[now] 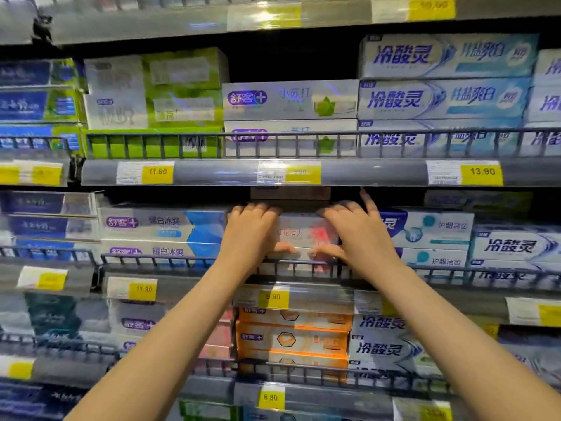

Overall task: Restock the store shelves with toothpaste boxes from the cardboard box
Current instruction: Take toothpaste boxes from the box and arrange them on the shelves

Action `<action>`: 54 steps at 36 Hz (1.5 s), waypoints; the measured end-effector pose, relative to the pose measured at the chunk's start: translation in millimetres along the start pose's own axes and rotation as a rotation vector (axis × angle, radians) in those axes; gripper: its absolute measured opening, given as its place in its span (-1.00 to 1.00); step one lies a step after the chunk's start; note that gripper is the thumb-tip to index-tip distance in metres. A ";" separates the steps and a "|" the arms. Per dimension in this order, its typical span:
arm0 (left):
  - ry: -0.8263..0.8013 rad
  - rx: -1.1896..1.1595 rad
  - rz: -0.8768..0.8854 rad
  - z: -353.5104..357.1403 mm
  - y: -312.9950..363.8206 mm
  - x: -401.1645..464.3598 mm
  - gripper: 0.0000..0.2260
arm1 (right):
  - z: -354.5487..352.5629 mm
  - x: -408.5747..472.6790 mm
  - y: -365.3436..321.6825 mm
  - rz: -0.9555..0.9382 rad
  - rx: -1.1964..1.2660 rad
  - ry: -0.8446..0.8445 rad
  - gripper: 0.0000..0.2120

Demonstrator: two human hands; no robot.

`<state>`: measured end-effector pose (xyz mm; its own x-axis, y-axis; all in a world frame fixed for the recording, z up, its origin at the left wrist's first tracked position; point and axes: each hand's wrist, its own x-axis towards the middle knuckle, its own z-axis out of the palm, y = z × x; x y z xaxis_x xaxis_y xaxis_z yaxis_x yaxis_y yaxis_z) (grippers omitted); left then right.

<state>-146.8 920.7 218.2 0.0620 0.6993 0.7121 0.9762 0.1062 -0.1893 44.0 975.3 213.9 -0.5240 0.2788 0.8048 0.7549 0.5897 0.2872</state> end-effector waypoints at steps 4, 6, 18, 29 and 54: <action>-0.044 -0.072 0.040 -3.5 -2.1 0.4 -0.31 | 0.2 -0.4 0.2 0.003 -0.011 -0.014 -0.40; -0.044 -0.158 0.059 -5.1 -8.0 0.4 -0.28 | 0.9 -1.1 0.7 0.003 -0.008 -0.004 -0.41; 0.146 -0.051 0.134 11.6 -55.1 -14.5 -0.27 | 2.8 -1.5 -0.4 -0.031 -0.030 0.062 -0.39; 0.161 -0.103 0.096 7.0 -69.3 -17.9 -0.20 | 1.4 -2.0 2.0 -0.003 -0.023 0.023 -0.41; 0.322 0.020 0.099 45.6 -106.3 -51.5 -0.36 | 29.3 34.9 -101.7 0.050 0.045 0.054 -0.32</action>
<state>-263.3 905.5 170.8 0.2218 0.4483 0.8659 0.9581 0.0647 -0.2790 -62.6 947.3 197.6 -0.4633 0.2684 0.8446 0.7606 0.6095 0.2235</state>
